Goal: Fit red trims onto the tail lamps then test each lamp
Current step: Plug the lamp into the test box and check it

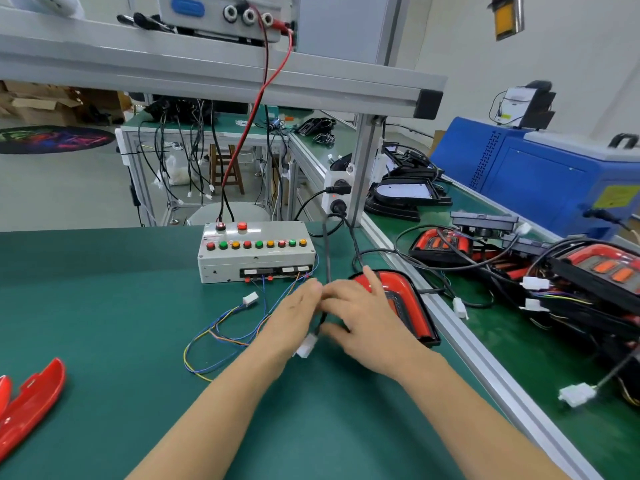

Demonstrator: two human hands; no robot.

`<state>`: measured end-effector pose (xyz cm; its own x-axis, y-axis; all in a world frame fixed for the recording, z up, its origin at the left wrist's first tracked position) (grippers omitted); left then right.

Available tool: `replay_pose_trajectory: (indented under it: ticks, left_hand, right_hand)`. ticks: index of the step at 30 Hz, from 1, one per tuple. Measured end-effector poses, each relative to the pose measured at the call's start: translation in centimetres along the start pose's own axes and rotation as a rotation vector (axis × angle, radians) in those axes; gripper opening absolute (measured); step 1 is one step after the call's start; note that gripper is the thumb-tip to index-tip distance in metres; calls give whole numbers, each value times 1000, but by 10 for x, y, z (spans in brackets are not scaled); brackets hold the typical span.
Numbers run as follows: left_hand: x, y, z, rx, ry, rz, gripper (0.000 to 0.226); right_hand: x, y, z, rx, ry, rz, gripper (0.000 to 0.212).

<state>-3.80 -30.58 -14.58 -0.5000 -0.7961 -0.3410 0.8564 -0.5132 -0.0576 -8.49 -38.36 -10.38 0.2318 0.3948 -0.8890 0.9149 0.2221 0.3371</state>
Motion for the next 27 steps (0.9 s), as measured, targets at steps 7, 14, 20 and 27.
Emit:
replay_pose_trajectory:
  ticks: [7,14,20,27]
  left_hand:
    - [18,7,-6,-14,432,68,75]
    - [34,13,0,-99,721,41,59]
    - [48,10,3,-141,434,66,52]
    - [52,8,5,-157,158,102,40]
  right_hand:
    - [-55,-53,65,440,185,451,48]
    - [-10,-104,120,1039,1005,349,47]
    - [13,-100,118,1011,1301,374,18]
    - [10,-102,105,930,1394,410,18]
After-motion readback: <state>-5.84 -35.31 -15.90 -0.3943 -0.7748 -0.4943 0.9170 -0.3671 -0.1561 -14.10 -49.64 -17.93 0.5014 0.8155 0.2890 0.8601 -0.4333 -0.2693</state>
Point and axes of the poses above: each hand's wrist, its own y-axis towards the middle knuckle, its own x-axis out of the palm, z = x × y, the point moved 8 cm from there along y, towards the middle knuckle, and after that the axes turned 11 degrees about y, right-handed, at the moved point
